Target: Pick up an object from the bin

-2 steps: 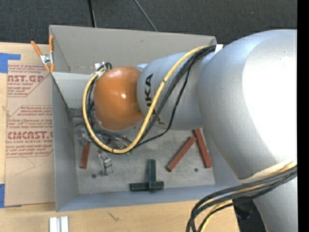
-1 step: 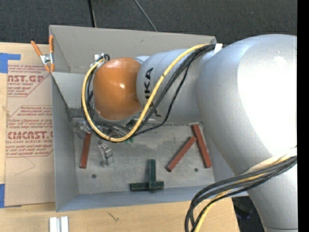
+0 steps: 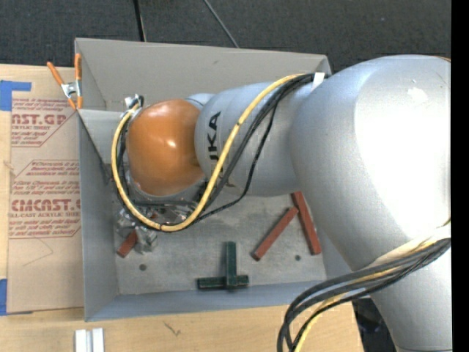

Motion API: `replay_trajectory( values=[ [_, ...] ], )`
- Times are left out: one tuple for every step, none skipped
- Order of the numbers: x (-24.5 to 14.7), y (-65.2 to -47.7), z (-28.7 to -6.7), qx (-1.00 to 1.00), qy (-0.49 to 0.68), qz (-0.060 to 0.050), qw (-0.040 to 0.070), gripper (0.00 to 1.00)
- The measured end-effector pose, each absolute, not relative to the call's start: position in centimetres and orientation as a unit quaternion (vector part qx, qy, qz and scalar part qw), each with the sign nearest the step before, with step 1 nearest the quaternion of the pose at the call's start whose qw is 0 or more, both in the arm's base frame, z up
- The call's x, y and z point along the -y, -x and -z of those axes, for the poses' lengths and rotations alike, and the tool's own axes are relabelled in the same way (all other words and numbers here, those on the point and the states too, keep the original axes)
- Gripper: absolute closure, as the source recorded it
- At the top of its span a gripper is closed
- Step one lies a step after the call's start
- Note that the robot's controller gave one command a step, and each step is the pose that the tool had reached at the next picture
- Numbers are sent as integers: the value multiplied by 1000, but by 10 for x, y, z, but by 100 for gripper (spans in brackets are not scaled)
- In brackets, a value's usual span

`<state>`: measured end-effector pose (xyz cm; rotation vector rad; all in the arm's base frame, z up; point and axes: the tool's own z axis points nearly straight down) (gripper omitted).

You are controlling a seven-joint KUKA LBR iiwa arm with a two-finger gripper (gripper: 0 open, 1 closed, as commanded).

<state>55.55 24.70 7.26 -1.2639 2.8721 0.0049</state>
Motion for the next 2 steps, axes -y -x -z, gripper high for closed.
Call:
replay_trajectory(
  values=[
    [-247,-556,-73,-915,403,-2,2,100],
    [-244,-529,-246,-909,418,-1,5,100]
  ],
)
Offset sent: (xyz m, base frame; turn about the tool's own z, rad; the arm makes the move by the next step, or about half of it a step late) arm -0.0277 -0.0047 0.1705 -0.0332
